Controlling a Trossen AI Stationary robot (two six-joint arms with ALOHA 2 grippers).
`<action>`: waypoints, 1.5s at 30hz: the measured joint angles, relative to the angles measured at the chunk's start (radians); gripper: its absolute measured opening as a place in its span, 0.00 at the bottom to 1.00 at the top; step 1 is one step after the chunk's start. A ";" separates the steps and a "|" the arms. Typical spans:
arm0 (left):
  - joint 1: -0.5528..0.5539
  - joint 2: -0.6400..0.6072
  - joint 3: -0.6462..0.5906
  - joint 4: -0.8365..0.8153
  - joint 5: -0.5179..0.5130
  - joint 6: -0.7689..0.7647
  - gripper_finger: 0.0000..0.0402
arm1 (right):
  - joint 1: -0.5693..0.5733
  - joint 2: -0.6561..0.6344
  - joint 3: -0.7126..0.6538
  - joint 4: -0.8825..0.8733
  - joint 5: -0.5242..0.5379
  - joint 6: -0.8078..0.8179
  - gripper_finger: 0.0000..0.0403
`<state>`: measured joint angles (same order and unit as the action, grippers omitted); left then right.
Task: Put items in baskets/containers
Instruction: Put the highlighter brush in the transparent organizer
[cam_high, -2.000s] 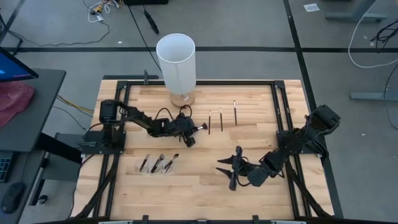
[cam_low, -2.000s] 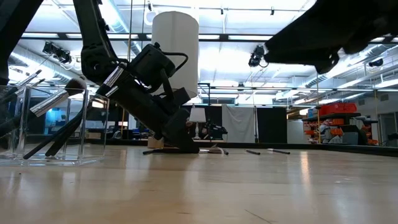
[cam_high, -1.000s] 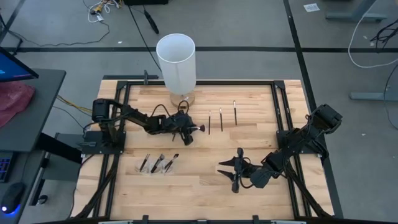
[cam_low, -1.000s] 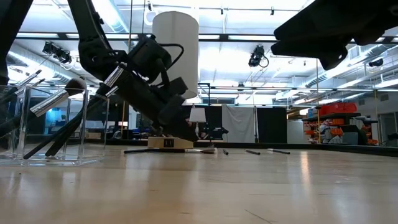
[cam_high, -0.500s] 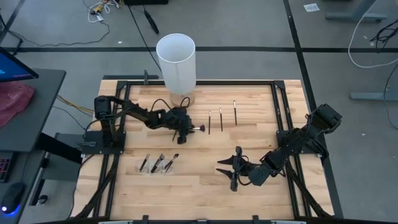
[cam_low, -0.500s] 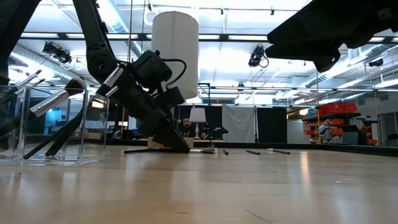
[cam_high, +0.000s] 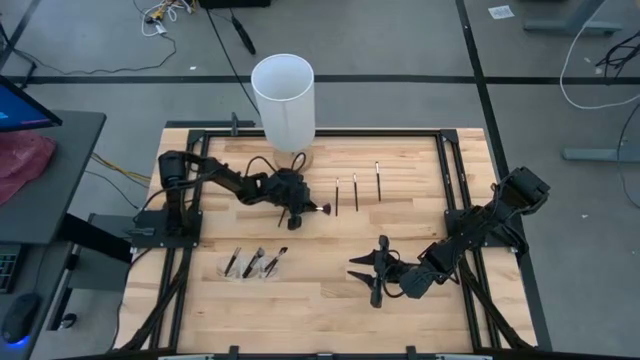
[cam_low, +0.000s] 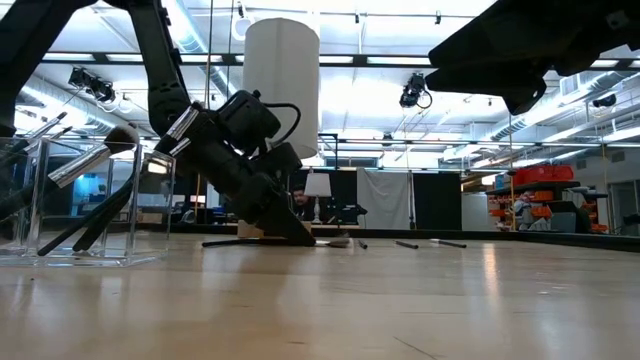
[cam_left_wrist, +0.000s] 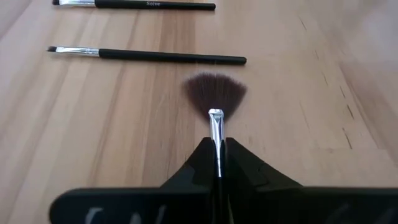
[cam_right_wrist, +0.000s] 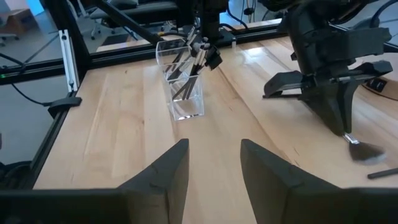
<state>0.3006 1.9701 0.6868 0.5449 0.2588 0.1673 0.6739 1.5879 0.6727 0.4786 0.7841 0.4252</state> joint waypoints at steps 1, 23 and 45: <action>0.000 0.000 0.000 0.000 0.002 -0.004 0.05 | 0.000 0.000 0.000 0.000 0.000 0.000 0.37; -0.048 -0.023 -0.010 0.158 0.048 -0.153 0.00 | 0.000 0.000 0.000 -0.003 -0.018 0.000 0.37; -0.040 -0.037 -0.006 0.070 0.093 -0.023 0.34 | 0.000 0.000 0.000 -0.003 -0.017 0.003 0.37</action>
<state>0.2611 1.9333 0.6808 0.6152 0.3517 0.1439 0.6739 1.5879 0.6727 0.4751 0.7670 0.4278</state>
